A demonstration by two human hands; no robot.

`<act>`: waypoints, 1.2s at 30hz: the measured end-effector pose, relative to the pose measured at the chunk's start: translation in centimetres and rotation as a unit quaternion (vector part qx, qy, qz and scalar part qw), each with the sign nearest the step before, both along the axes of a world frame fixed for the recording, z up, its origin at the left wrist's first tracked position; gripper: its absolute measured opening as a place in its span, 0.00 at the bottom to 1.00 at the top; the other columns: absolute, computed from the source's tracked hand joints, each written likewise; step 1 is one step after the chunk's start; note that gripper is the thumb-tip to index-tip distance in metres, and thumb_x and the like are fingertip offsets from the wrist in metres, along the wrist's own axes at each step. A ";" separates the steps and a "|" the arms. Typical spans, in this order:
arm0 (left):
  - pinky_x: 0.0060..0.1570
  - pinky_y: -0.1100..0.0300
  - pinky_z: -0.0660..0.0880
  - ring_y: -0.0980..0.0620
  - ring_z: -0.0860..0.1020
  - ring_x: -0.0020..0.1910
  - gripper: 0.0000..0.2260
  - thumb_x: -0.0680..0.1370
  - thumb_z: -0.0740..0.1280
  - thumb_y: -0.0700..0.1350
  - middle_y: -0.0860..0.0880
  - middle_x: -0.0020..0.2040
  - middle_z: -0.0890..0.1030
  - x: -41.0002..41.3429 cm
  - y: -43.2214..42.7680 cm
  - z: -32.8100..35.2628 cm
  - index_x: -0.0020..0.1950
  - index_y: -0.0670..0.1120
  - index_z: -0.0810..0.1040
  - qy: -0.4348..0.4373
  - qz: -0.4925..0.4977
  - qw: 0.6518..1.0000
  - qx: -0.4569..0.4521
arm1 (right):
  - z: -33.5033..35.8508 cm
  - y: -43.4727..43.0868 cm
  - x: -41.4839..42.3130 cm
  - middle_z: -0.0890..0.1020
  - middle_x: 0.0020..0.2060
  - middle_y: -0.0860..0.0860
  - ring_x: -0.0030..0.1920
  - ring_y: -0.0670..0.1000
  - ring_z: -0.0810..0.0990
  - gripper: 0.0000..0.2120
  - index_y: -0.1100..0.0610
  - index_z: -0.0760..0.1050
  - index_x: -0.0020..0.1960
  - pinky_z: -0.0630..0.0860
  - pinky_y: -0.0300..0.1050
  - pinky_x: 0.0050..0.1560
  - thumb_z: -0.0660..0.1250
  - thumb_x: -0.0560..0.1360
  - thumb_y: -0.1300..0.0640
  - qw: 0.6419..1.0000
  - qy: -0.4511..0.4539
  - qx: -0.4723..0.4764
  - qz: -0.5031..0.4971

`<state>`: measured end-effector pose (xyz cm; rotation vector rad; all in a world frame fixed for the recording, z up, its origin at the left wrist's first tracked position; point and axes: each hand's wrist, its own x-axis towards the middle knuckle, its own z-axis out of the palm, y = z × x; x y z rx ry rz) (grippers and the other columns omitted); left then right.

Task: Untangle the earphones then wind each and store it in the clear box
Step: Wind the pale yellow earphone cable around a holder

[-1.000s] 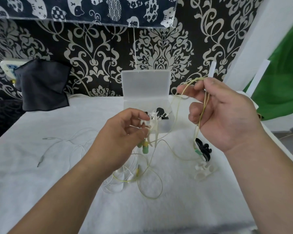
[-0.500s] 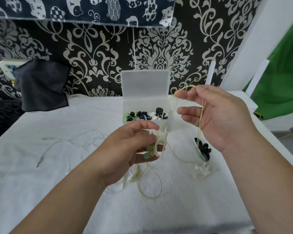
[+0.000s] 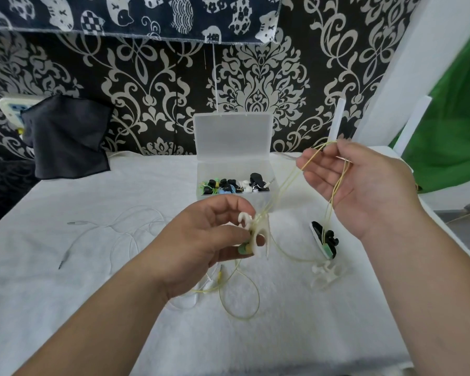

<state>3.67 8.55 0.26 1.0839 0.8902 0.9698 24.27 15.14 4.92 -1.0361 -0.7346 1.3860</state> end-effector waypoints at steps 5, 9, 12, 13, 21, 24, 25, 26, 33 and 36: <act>0.46 0.53 0.79 0.42 0.81 0.45 0.08 0.72 0.63 0.36 0.44 0.42 0.80 0.3 0.0 0.0 0.48 0.43 0.79 0.024 0.013 1.000 0.012 | -0.3 0.4 0.4 0.86 0.36 0.55 0.38 0.53 0.87 0.14 0.58 0.73 0.40 0.80 0.40 0.33 0.59 0.83 0.57 1.000 -0.008 -0.022 -0.012; 0.46 0.55 0.80 0.47 0.80 0.41 0.09 0.73 0.61 0.40 0.44 0.40 0.79 0.7 -0.2 0.1 0.47 0.43 0.81 0.026 0.033 0.999 0.026 | -0.9 0.6 0.6 0.85 0.34 0.54 0.33 0.51 0.86 0.14 0.58 0.73 0.38 0.80 0.39 0.31 0.59 0.82 0.57 0.998 -0.027 -0.052 -0.021; 0.45 0.59 0.78 0.49 0.79 0.39 0.10 0.75 0.60 0.40 0.44 0.39 0.78 0.8 -0.3 0.3 0.48 0.42 0.80 0.028 0.062 0.996 0.055 | -1.2 0.8 0.8 0.83 0.32 0.53 0.31 0.50 0.85 0.14 0.58 0.73 0.38 0.79 0.38 0.29 0.61 0.82 0.57 0.996 -0.048 -0.072 -0.034; 0.44 0.60 0.78 0.49 0.78 0.39 0.10 0.75 0.60 0.41 0.44 0.38 0.78 0.8 -0.3 0.5 0.48 0.41 0.79 0.026 0.072 0.995 0.063 | -1.2 0.8 0.8 0.83 0.30 0.52 0.29 0.50 0.84 0.13 0.58 0.74 0.38 0.79 0.38 0.28 0.62 0.81 0.57 0.994 -0.059 -0.079 -0.041; 0.43 0.60 0.78 0.48 0.80 0.39 0.10 0.74 0.61 0.41 0.41 0.40 0.79 0.8 -0.4 1.5 0.46 0.46 0.82 -0.008 0.109 0.990 0.087 | -2.3 0.6 0.9 0.69 0.26 0.49 0.19 0.46 0.61 0.11 0.59 0.78 0.40 0.56 0.36 0.20 0.65 0.80 0.57 0.964 -0.234 -0.118 -0.036; 0.42 0.59 0.78 0.49 0.80 0.39 0.12 0.73 0.60 0.40 0.41 0.40 0.80 0.6 -0.4 2.1 0.44 0.48 0.83 -0.033 0.111 0.989 0.089 | -3.0 0.5 0.6 0.70 0.29 0.51 0.25 0.49 0.63 0.11 0.59 0.80 0.40 0.58 0.39 0.27 0.66 0.80 0.56 0.942 -0.315 -0.114 -0.001; 0.41 0.59 0.78 0.49 0.80 0.39 0.12 0.72 0.60 0.40 0.42 0.39 0.80 0.5 -0.4 2.2 0.44 0.48 0.83 -0.047 0.113 0.989 0.086 | -3.1 0.4 0.4 0.71 0.30 0.51 0.27 0.50 0.63 0.12 0.58 0.81 0.39 0.58 0.40 0.29 0.66 0.79 0.56 0.935 -0.339 -0.107 0.011; 0.41 0.58 0.79 0.49 0.81 0.39 0.12 0.72 0.60 0.40 0.42 0.39 0.81 0.4 -0.4 2.3 0.44 0.49 0.83 -0.062 0.117 0.988 0.084 | -3.3 0.3 0.3 0.71 0.30 0.51 0.28 0.50 0.64 0.12 0.58 0.81 0.38 0.58 0.41 0.30 0.66 0.79 0.57 0.925 -0.366 -0.098 0.027; 0.50 0.55 0.80 0.51 0.81 0.44 0.09 0.73 0.65 0.38 0.46 0.43 0.83 -0.7 0.4 2.2 0.47 0.48 0.82 -0.095 0.194 0.972 0.094 | -3.6 -1.4 -1.4 0.74 0.33 0.52 0.33 0.53 0.71 0.11 0.54 0.82 0.37 0.64 0.45 0.36 0.66 0.77 0.56 0.773 -0.565 -0.016 0.287; 0.52 0.57 0.79 0.53 0.82 0.44 0.10 0.71 0.72 0.37 0.48 0.45 0.84 -1.8 0.8 1.9 0.50 0.47 0.80 -0.051 0.251 0.961 0.102 | -2.9 -2.6 -2.6 0.71 0.29 0.49 0.27 0.49 0.67 0.12 0.51 0.81 0.40 0.63 0.44 0.32 0.63 0.79 0.52 0.705 -0.589 0.030 0.394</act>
